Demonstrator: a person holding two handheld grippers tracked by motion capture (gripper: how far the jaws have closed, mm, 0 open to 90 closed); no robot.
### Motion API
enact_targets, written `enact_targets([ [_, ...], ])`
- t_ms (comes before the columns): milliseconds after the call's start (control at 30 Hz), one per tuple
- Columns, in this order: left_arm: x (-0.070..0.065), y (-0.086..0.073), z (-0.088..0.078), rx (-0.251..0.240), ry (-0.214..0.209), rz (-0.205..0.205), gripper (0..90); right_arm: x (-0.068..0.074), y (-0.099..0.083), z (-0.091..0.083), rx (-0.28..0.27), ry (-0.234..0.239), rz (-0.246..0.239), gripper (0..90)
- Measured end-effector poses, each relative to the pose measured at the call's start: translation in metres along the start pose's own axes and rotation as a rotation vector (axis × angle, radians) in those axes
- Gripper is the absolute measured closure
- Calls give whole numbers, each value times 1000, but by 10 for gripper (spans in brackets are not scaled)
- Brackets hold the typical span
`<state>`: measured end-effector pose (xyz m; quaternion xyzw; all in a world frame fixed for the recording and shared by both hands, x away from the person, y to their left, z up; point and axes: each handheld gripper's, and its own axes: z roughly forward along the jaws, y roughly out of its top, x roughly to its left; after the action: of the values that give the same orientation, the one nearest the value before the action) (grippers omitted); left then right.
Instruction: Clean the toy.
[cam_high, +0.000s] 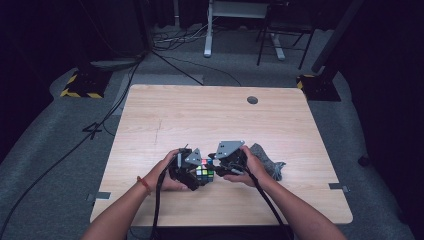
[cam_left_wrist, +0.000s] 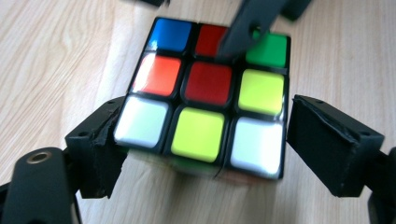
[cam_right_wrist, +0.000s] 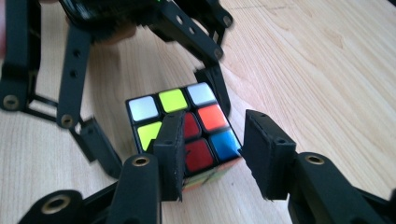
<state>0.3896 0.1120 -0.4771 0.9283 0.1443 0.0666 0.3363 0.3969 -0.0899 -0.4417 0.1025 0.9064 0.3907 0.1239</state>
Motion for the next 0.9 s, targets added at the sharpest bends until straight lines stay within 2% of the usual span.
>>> enact_targets([
  [100, 0, -5, -6, 5, 42, -9, 168, -5, -4, -4, 3, -10, 15, 549],
  [233, 6, -12, -13, -22, 70, -49, 156, -8, -7, -4, -7, 23, 44, 531],
  [333, 10, -16, -15, -31, 95, -56, 165, -10, -8, -5, -6, 66, 38, 520],
  [467, 19, -17, -13, -45, 121, -104, 174, -15, -10, -5, 2, 126, 45, 486],
  [500, 20, -16, -12, -44, 133, -102, 174, -16, -11, -3, 35, 145, 41, 455],
  [533, 21, -15, -11, -44, 134, -101, 164, -16, -14, -1, 63, 148, 40, 407],
  [567, 23, -14, -10, -40, 124, -104, 154, -16, -16, 0, 69, 149, 43, 402],
  [633, 26, -12, -8, -44, 118, -118, 162, -19, -20, -4, 54, 151, 59, 475],
  [700, 28, -11, -5, -44, 107, -124, 164, -22, -24, -8, 38, 156, 75, 478],
  [767, 29, -7, -3, -45, 130, -136, 165, -21, -27, -12, 49, 149, 73, 460],
  [800, 29, -7, -2, -48, 115, -138, 165, -20, -29, -13, 53, 146, 74, 463],
  [833, 28, -6, -2, -48, 93, -118, 182, -20, -32, -16, 58, 150, 77, 477],
  [900, 25, -5, -2, -57, 28, -98, 185, -19, -37, -22, 60, 149, 79, 472],
])
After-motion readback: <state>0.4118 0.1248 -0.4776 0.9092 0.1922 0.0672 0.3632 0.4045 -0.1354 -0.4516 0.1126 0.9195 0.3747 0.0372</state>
